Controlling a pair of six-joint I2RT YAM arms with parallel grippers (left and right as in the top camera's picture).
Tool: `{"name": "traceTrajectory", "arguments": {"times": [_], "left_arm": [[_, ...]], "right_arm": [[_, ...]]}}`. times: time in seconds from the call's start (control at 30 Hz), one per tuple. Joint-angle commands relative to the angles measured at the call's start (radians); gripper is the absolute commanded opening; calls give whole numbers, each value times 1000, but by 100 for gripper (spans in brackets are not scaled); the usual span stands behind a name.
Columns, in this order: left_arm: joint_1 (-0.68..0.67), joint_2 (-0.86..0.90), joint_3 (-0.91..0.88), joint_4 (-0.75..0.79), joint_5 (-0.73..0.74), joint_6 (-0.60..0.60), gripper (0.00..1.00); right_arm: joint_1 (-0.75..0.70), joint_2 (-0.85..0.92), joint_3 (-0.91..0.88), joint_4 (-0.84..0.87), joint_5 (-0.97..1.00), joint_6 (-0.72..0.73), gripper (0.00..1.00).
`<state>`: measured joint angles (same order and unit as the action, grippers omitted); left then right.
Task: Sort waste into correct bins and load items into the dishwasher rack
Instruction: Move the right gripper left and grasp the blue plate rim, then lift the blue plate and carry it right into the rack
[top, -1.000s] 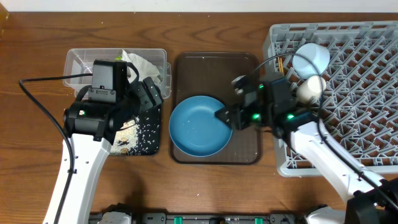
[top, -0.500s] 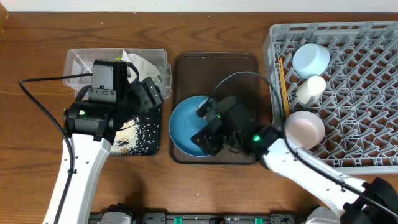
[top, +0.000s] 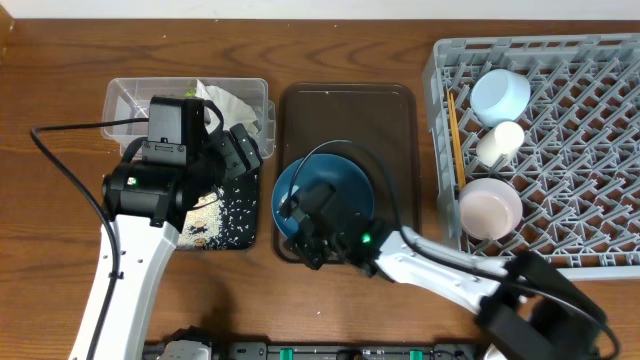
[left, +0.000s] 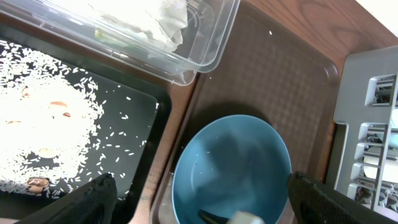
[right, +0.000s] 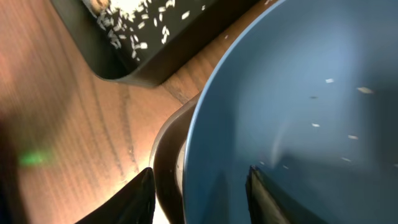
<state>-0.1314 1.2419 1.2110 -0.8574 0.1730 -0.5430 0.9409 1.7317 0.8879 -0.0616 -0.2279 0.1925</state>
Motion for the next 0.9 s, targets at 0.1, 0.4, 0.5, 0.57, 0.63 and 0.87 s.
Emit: {"name": "traceTrajectory", "arguments": {"times": [0.1,0.4,0.5,0.57,0.63,0.87], "left_arm": [[5,4,22,-2,-6,7,90],[5,4,22,-2,-6,7,90],[5,4,22,-2,-6,7,90],[5,4,22,-2,-6,7,90],[5,4,22,-2,-6,7,90],[5,4,22,-2,-6,7,90]], "right_arm": [[23,66,0,28,19,-15,36],[19,18,1,16,81,-14,25],[20,-8,1,-11,159,-15,20],[20,-14,1,-25,206,-15,17],[20,-14,1,-34,225,-15,15],[20,-14,1,-52,225,-15,10]]}}
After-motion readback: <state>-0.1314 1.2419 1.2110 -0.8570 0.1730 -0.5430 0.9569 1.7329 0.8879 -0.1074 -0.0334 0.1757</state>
